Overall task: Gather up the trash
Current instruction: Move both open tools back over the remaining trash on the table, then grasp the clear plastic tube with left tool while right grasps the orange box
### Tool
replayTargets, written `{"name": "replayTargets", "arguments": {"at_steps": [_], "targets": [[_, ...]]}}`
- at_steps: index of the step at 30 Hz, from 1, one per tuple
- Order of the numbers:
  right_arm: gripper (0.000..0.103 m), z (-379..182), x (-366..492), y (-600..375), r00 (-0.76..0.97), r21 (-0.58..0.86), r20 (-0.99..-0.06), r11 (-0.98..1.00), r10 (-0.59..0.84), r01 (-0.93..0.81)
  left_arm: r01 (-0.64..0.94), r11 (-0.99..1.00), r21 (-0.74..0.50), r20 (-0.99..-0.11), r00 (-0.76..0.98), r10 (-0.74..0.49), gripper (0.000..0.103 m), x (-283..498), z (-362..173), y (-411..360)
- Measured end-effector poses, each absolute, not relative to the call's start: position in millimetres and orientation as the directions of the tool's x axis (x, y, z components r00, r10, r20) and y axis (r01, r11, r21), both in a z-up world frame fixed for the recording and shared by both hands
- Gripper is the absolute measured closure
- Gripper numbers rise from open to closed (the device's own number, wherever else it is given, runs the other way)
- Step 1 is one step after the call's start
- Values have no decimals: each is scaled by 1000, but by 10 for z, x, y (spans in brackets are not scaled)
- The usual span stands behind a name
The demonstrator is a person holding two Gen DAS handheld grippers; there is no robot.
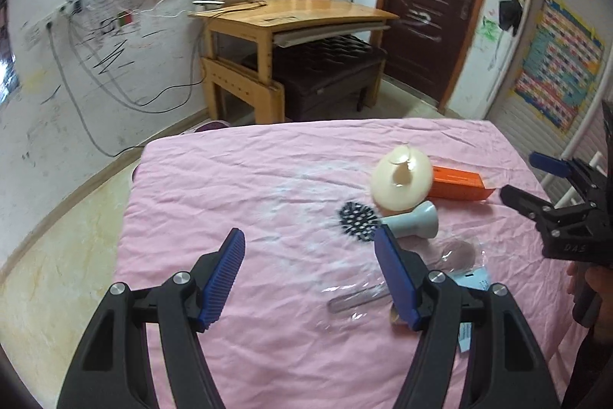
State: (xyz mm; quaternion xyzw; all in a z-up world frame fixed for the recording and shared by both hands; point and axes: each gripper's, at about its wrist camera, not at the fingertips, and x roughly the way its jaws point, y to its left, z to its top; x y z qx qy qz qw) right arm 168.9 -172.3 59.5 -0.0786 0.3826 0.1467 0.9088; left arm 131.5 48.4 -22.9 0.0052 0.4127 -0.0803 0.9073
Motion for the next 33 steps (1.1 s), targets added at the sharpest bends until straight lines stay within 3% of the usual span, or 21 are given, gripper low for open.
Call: {"name": "replayTargets", "arguments": {"at_steps": [5,11,14,17,18,20,25,27,29,33], "targets": [[6,493,1863,-1614,623,-26,-735,908,267,-419,260,965,-17,-777,604,-176,37,1317,-317,262],[6,444,2117,-1507,575,-75,-762,842,297,-535,504,862,47,-806,530,-266,37,1163,-457,133],[6,407,2242,-1479,548,-73,-782,830,296,-553,555,828,81,-815,515,-266,37,1245,-504,73],[9,345,2315,-1431,531,-79,-800,827,280,-557,575,817,40,-831,473,-292,37,1392,-520,84],[12,312,2338,-1423,517,-75,-810,826,277,-559,585,811,12,-838,448,-312,37,1449,-533,84],[28,248,2368,-1403,495,-77,-828,821,264,-565,602,798,-16,-850,412,-327,37,1511,-587,89],[49,168,2358,-1380,470,-78,-845,811,254,-579,673,738,-45,-868,340,-363,38,1455,-703,136],[57,173,2343,-1363,468,-83,-848,809,249,-581,663,746,-62,-861,343,-376,45,1448,-699,173],[69,169,2296,-1355,468,-84,-847,808,250,-583,639,766,-70,-855,358,-376,62,1450,-685,224],[76,205,2189,-1414,467,-46,-840,821,276,-569,565,820,-90,-858,374,-352,84,1450,-681,310]]}}
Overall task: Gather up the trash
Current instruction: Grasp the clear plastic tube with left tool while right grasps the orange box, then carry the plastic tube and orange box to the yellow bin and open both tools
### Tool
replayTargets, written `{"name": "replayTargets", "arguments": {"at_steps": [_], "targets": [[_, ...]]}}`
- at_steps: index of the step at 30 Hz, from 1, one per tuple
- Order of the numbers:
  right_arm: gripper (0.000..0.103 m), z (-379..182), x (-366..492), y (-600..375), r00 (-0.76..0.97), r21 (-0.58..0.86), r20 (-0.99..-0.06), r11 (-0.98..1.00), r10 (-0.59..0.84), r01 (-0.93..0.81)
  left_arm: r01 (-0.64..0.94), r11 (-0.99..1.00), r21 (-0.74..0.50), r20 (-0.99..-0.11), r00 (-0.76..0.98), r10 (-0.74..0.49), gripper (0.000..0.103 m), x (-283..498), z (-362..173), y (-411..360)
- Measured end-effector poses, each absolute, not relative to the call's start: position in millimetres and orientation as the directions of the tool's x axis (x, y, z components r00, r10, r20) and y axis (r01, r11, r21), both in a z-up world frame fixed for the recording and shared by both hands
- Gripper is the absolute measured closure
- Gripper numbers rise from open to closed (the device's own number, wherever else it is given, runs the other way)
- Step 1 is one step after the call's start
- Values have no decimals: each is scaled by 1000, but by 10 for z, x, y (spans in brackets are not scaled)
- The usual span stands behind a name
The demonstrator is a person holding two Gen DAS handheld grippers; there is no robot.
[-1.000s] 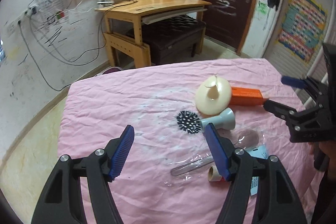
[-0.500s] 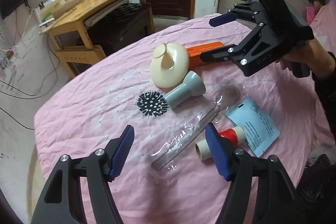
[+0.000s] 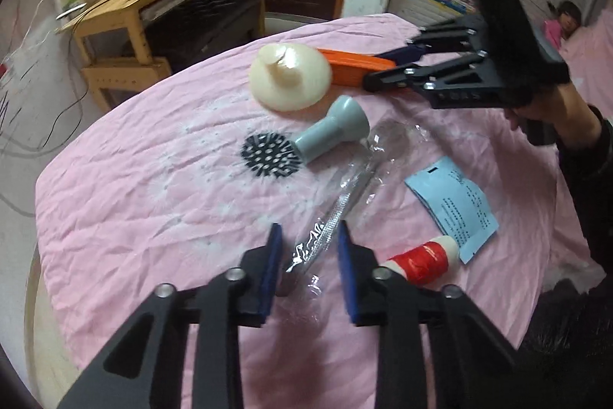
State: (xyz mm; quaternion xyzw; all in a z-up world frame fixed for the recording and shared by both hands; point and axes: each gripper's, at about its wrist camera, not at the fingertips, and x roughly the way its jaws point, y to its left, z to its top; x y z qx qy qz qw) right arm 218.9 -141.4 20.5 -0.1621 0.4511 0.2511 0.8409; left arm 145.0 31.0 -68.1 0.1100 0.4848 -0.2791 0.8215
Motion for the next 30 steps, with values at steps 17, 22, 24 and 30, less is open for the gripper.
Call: {"name": "replayTargets", "arguments": {"at_steps": [17,22,24,30], "targets": [[79,494,1833,-1774,513,100,-772,868,376,-486,469,874,-126,-810,460,-363,92,1056,-207,614],[24,384,2056,-1567,493,56,-800,861,341,-506,432,893,-125,-781,512,-357,92,940,-78,682],[25,335,2106,-1439,491,27,-809,856,322,-517,418,901,-120,-775,528,-348,92,898,-55,711],[81,196,2239,-1258,489,-46,-839,864,239,-502,391,912,-120,-766,548,-336,92,889,-10,805]]}}
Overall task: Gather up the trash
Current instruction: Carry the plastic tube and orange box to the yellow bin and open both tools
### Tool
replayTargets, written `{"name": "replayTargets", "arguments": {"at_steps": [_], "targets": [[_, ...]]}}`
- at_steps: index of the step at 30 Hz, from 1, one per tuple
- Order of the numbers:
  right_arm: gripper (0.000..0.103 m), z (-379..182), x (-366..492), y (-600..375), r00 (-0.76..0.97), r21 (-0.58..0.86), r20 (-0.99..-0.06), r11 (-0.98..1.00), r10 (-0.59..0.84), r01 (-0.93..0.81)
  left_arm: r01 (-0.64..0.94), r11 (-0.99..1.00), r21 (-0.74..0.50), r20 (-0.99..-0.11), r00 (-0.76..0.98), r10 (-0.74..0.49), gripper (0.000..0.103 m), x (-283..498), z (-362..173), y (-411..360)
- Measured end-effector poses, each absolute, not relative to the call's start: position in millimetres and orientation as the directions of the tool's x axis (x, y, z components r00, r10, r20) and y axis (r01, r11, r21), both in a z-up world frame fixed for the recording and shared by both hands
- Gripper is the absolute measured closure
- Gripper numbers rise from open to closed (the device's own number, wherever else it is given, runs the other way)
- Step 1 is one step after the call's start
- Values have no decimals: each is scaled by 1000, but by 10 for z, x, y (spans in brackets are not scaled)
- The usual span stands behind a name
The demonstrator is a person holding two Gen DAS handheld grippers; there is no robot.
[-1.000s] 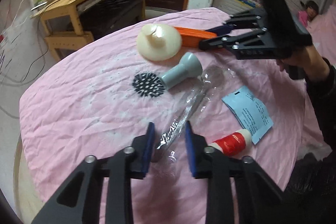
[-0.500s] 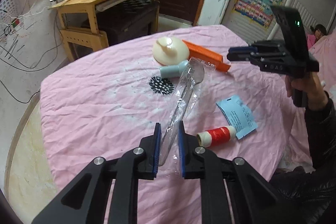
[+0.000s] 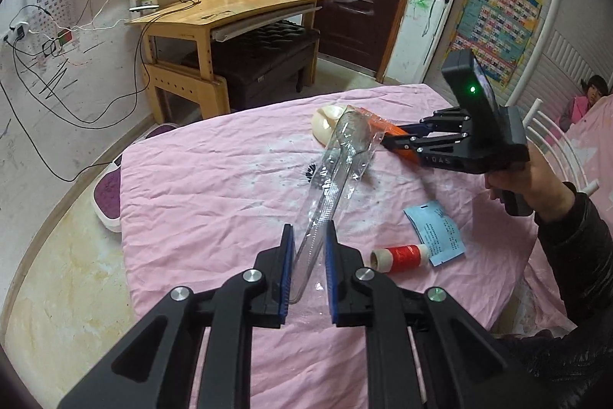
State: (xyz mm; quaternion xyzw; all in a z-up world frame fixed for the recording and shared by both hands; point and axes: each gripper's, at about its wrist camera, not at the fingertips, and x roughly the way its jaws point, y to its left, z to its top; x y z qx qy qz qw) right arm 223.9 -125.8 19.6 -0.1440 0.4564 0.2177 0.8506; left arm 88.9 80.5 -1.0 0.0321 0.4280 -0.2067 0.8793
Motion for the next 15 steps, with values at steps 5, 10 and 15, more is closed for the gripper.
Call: {"name": "replayTargets", "arguments": {"at_steps": [5,10,15], "targets": [[82,229,2159,-1336,510,-60,-829,869,231,-492,380,914,-142,-755,555,-348,92,900,-4,847],[81,373,1967,-1684,564,-36,-791,903,236,-429,402,906,-134,-741,566,-361,92,961,48,706],[81,523,1718,-2144,639,-83,-751,935,168,-344,470,879,-79,-730,573,-372,92,1056,158,147]]}}
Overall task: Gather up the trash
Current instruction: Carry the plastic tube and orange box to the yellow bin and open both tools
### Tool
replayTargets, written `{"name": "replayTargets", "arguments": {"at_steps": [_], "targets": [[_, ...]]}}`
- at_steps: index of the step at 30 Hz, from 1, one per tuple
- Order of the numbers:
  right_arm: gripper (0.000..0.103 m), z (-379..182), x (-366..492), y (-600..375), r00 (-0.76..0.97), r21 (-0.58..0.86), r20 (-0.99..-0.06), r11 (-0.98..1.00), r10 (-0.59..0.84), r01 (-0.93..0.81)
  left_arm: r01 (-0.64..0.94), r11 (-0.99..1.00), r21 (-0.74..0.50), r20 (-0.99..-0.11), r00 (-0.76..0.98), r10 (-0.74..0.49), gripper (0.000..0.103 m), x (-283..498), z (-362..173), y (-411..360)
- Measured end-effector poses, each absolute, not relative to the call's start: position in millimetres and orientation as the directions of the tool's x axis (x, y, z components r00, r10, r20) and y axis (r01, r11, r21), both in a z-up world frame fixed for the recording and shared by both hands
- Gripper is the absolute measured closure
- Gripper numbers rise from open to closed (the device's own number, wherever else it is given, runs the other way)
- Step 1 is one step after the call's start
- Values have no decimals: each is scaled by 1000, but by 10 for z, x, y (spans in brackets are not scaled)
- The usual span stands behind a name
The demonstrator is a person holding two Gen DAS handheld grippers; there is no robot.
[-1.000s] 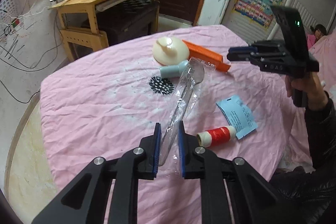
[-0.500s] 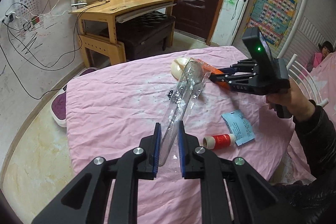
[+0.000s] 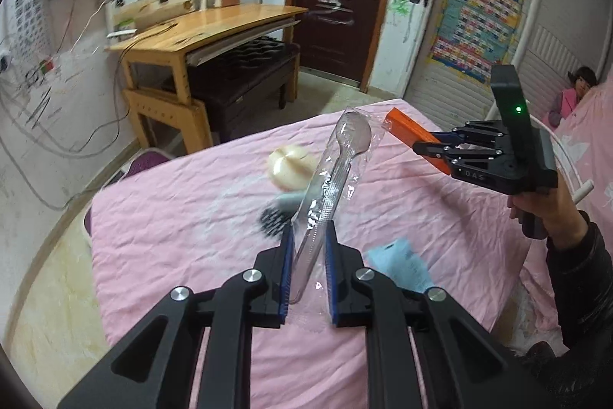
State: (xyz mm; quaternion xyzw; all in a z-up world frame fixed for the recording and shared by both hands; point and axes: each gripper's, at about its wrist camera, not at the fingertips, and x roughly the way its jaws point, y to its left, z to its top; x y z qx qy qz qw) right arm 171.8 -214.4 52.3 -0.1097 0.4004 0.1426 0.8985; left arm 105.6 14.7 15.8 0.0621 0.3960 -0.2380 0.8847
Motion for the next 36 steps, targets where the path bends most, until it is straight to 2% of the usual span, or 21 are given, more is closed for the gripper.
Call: {"name": "replayTargets", "arguments": {"at_steps": [5,10,20,24,32,33,34,35,36], "targets": [[81,561,1532,-2850,678,-92,-731,973,77,-211,566,824,-44,-728,546,-414,92,1113,245,-679],[81,504,1360,-3685,695,-76,-719,994,-3,-73,639,769,-28,-768,479,-426,92,1157,215,-1587],[81,-201,1073,-4981,597,-27,-797,993,-90,115,754,656,-17,-851,334,-406,92,1036,-158,-3344],[81,-484,1024,-5273,555,3,-828,988,-85,156,768,640,-8,-882,296,-366,92,1023,-357,-3814],[80,-934,914,-5642,511,88,-859,980,-16,178,779,622,85,-950,252,-186,91,1113,-894,-4537],[79,-958,898,-5660,510,94,-860,979,-11,179,783,615,96,-954,248,-167,91,1095,-947,-4635],[72,-963,878,-5668,511,97,-860,979,-9,180,787,608,101,-956,245,-158,91,1114,-975,-4682],[59,-971,859,-5685,514,100,-858,978,-8,182,787,607,111,-957,249,-147,90,1126,-996,-4739],[52,-969,836,-5698,518,102,-856,977,-8,185,788,605,116,-958,250,-142,90,1151,-997,-4763]]}}
